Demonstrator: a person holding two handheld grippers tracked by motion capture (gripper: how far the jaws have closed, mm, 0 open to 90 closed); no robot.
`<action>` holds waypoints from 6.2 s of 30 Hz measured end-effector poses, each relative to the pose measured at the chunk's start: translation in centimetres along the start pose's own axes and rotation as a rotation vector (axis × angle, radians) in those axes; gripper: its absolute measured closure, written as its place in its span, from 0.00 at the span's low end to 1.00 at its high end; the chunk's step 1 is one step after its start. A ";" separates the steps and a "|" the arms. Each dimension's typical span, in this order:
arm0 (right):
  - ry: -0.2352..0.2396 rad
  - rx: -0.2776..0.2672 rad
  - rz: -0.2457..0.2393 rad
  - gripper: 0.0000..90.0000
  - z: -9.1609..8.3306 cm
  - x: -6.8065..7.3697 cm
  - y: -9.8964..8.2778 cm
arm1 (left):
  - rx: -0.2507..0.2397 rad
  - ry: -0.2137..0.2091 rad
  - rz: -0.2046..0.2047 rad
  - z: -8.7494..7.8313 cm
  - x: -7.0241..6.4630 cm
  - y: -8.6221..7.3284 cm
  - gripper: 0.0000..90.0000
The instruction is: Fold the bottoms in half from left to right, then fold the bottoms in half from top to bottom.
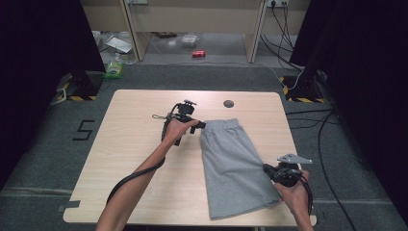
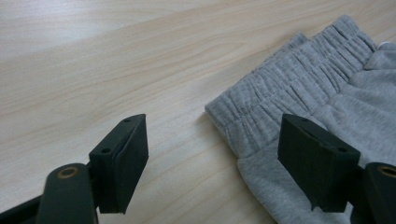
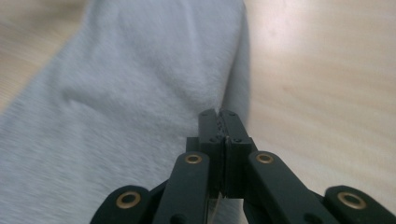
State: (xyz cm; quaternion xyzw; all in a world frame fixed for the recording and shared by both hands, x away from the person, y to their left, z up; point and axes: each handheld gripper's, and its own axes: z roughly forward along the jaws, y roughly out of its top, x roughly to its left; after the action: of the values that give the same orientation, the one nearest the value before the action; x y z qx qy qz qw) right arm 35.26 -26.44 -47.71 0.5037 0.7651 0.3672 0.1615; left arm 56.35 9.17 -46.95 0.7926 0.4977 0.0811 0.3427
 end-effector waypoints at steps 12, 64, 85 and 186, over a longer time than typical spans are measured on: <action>-0.009 -0.017 0.022 0.72 -1.9 1.1 -2.1 | -0.001 -0.025 -0.025 1.2 -0.8 -0.3 0.26; 0.262 0.033 -0.222 0.52 2.1 17.1 -4.4 | -0.008 0.031 0.055 3.9 -2.8 -0.5 0.67; 0.281 0.054 -0.370 0.91 5.2 20.7 -3.4 | 0.008 0.059 0.076 2.9 0.0 -0.3 0.69; 0.103 -0.075 -0.053 0.48 15.0 10.1 12.2 | -0.007 0.092 -0.027 -3.1 9.8 -5.2 0.68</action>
State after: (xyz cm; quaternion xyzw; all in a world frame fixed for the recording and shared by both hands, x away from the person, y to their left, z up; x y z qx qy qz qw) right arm 47.98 -8.80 -47.81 0.4574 0.7712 0.4165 0.1505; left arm 55.88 20.30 -49.93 0.7801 0.5234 0.1146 0.3230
